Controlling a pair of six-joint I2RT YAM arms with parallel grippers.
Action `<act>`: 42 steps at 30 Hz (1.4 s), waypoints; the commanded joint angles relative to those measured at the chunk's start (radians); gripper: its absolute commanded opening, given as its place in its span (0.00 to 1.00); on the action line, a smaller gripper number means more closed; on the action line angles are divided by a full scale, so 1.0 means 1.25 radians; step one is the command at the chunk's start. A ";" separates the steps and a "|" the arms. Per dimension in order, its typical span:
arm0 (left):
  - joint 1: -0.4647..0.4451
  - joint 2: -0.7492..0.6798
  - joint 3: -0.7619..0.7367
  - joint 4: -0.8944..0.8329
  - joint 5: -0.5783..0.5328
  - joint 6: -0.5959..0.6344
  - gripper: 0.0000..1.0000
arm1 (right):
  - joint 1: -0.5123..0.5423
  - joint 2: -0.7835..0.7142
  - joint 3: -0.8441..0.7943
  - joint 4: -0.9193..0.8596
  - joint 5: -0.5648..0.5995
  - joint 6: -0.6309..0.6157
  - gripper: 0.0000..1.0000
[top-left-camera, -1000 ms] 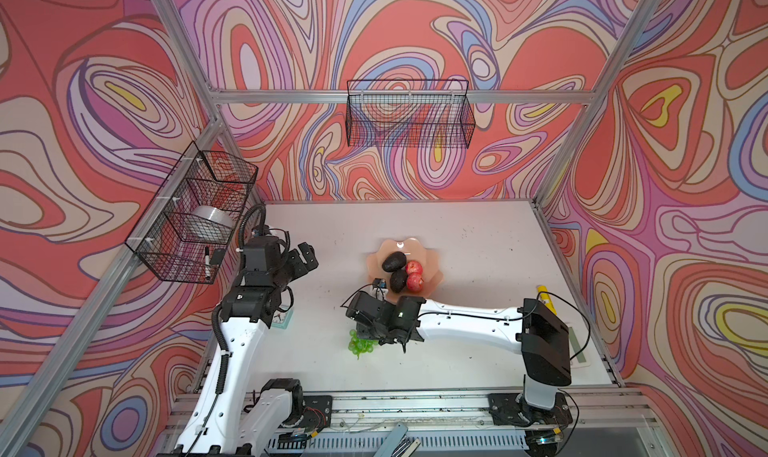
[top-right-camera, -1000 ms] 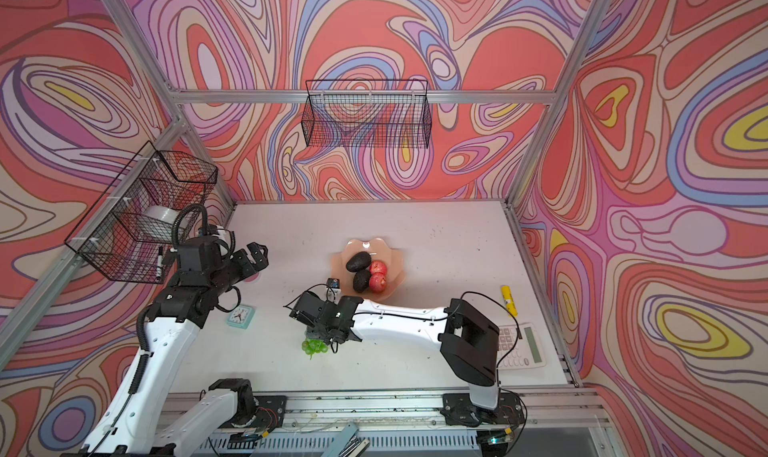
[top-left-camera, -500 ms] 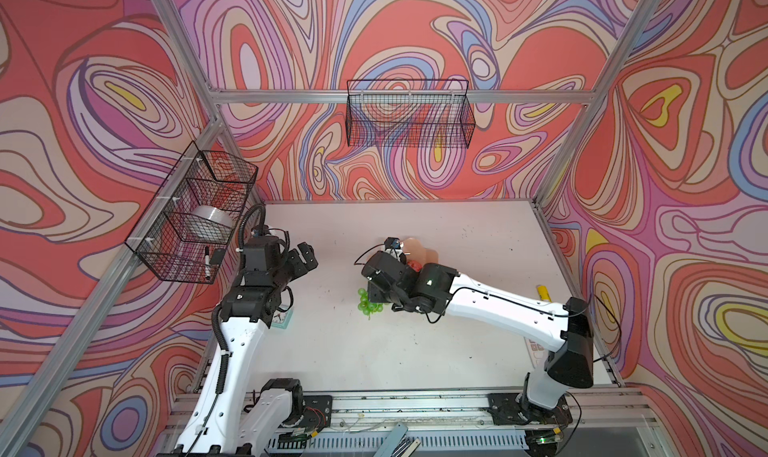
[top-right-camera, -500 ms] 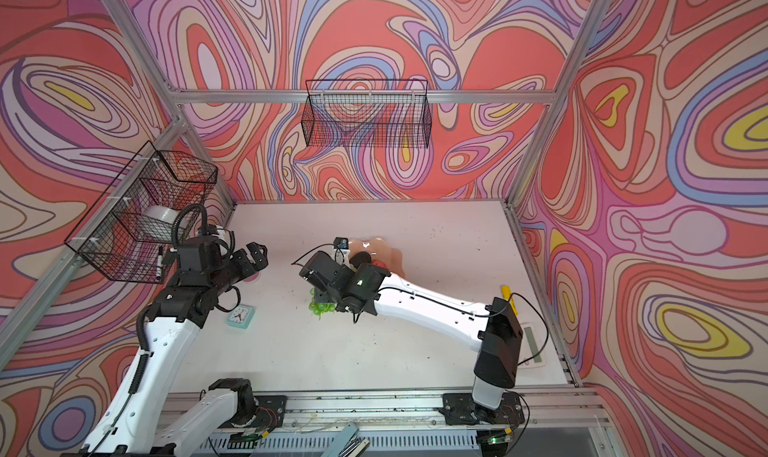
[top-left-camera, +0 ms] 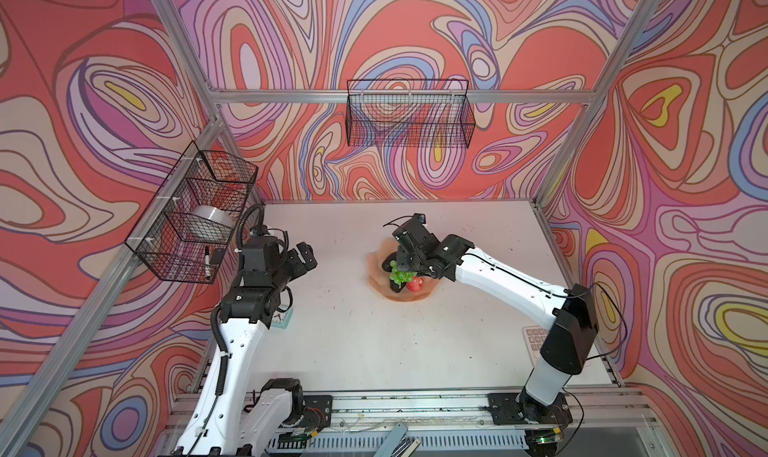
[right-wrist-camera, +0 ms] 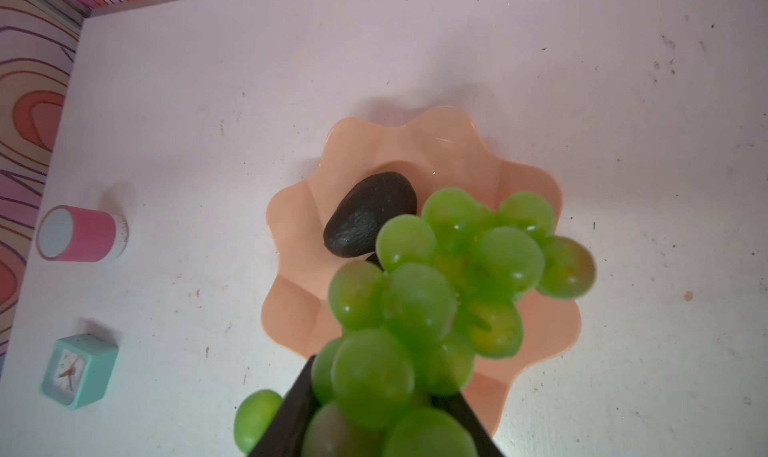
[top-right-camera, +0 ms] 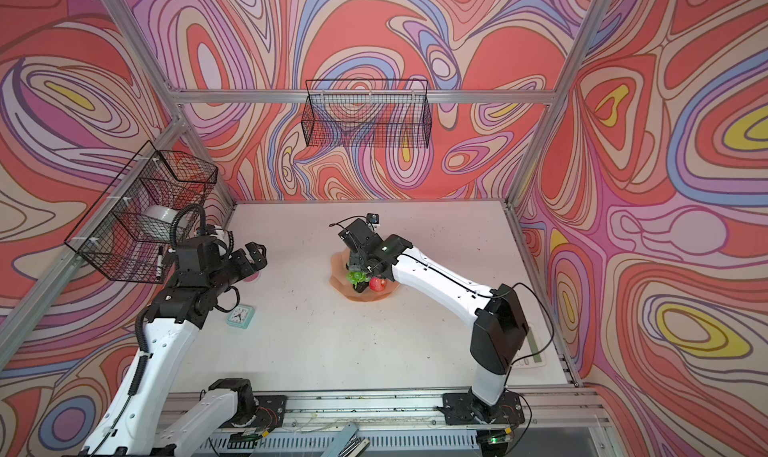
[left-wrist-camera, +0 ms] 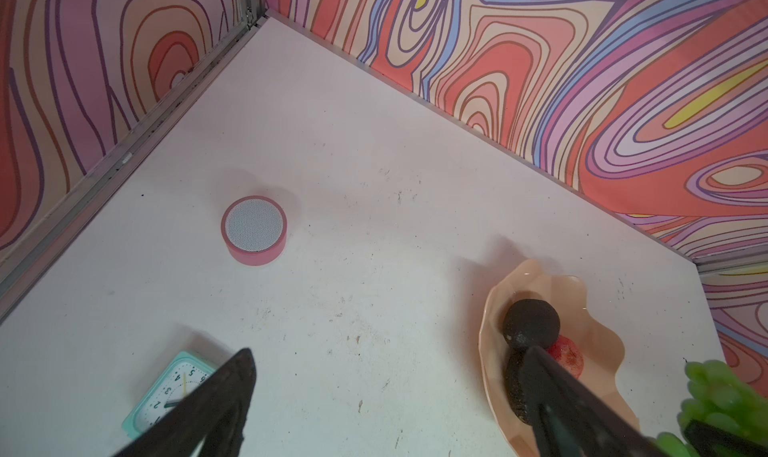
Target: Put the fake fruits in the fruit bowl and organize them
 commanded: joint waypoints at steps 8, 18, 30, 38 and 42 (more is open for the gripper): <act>0.010 -0.003 -0.008 -0.023 -0.009 0.014 1.00 | -0.034 0.156 0.031 0.077 -0.021 -0.056 0.40; 0.012 -0.006 -0.011 -0.022 -0.007 0.014 1.00 | -0.050 0.197 0.057 0.038 -0.040 -0.058 0.67; 0.014 -0.006 -0.014 -0.016 0.001 0.010 1.00 | -0.050 0.169 0.061 0.002 -0.007 -0.058 0.98; 0.017 -0.016 -0.013 0.000 0.014 0.027 1.00 | -0.050 0.024 -0.004 0.099 0.035 -0.103 0.98; 0.017 -0.037 -0.023 0.051 0.028 0.067 1.00 | -0.068 -0.130 -0.088 0.198 0.035 -0.183 0.98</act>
